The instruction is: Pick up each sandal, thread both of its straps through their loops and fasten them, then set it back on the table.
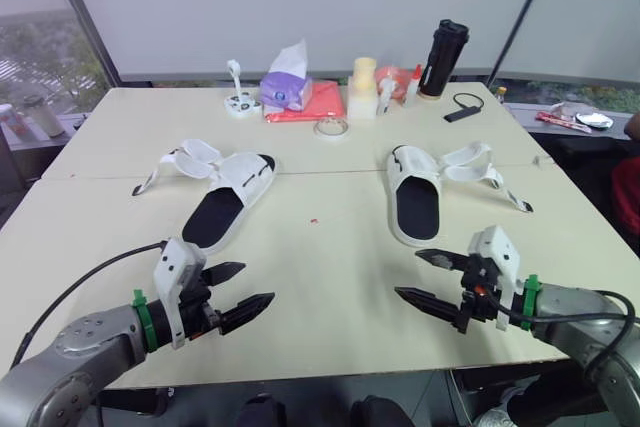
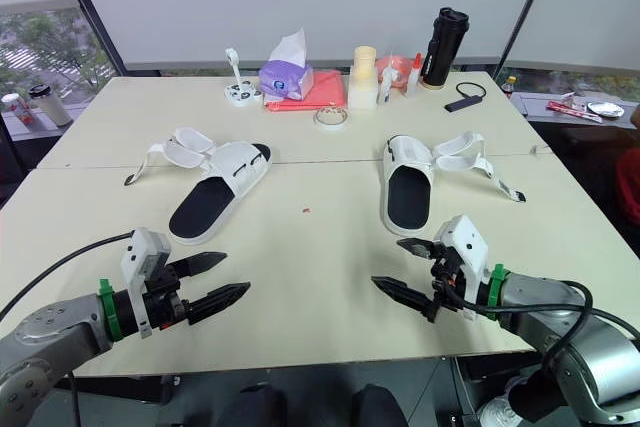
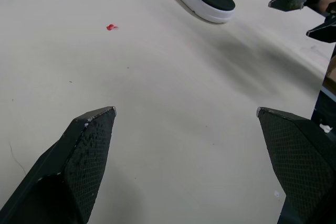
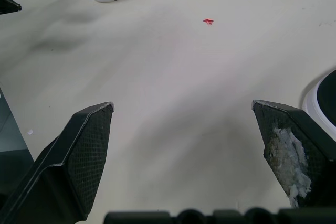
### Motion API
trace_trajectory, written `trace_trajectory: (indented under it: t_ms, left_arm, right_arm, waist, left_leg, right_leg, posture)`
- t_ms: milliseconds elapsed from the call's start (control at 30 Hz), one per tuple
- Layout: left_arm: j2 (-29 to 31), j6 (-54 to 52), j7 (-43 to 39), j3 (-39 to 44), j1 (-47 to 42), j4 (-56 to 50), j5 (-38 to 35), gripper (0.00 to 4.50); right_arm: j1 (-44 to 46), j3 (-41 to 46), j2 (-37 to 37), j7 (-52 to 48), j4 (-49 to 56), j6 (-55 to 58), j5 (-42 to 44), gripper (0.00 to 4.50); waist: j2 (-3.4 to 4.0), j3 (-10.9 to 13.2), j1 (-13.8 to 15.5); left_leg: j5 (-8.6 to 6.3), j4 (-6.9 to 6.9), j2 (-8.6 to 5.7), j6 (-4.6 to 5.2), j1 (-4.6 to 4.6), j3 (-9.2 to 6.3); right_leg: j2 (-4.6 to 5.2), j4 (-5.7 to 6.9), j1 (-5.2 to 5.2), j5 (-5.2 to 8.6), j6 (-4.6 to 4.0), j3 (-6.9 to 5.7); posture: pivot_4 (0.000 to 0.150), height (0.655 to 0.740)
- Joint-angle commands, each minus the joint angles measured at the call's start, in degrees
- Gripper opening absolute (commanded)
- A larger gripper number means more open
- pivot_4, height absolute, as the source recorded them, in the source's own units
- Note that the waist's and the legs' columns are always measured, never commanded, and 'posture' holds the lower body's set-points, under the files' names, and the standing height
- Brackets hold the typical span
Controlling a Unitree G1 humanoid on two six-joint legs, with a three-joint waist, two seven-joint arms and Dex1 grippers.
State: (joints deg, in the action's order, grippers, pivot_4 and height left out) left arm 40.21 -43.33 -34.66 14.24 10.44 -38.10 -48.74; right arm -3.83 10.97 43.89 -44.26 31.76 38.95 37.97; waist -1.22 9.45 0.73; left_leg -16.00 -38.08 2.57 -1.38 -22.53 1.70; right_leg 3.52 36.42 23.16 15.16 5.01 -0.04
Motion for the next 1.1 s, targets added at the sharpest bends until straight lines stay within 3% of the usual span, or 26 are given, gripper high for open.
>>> trace_trajectory:
  t_ms: [33,600,733,867,1100]
  left_arm:
    - [-0.50,1.74,0.21,1.01,-0.17,-0.19,0.72,4.48]
    - [0.19,1.53,-0.53,0.14,-3.44,1.86,1.04,4.48]
    - [2.58,-2.22,-2.18,0.28,-10.92,4.30,-3.10,4.48]
    - [6.40,-7.31,-8.16,-3.49,-23.53,7.55,-7.59,4.48]
    - [3.97,-8.57,-10.18,-9.56,-34.19,10.28,-7.05,4.48]
  right_arm:
    - [1.25,-0.19,-0.39,-0.02,-0.24,-1.53,-0.75,4.50]
    - [4.58,-1.13,-3.30,4.96,-0.13,-3.00,-3.89,4.50]
    - [8.86,-1.09,-3.44,9.36,-2.13,-8.07,-11.64,4.50]
    - [15.22,-4.94,-1.13,18.31,-8.33,-16.34,-28.94,4.50]
    - [26.12,-17.76,-0.93,26.23,-27.37,-28.36,-50.62,4.50]
  waist:
    - [0.00,0.00,0.01]
    - [0.01,0.01,0.01]
    - [0.03,0.04,0.06]
    - [0.04,0.06,0.00]
    - [0.08,0.08,-0.67]
  left_leg:
    - [0.00,0.00,0.00,0.00,0.00,0.00]
    - [0.00,0.02,0.00,0.00,-0.01,0.00]
    - [0.00,0.02,0.00,0.00,-0.01,0.00]
    - [0.00,0.02,-0.05,-0.01,-0.08,0.00]
    - [-0.01,0.17,-0.07,0.01,-0.17,0.04]
  right_leg:
    - [0.00,-0.01,0.00,0.00,0.00,0.00]
    - [0.00,-0.02,0.01,0.04,-0.07,0.00]
    - [-0.02,-0.03,0.02,0.04,-0.07,-0.01]
    - [-0.01,-0.06,0.05,0.04,-0.06,-0.02]
    - [-0.04,-0.13,0.21,-0.08,0.17,0.04]
  posture:
    - [0.150,0.7394]
    - [0.150,0.7394]
    - [0.150,0.7394]
    - [0.150,0.7394]
    - [0.150,0.7394]
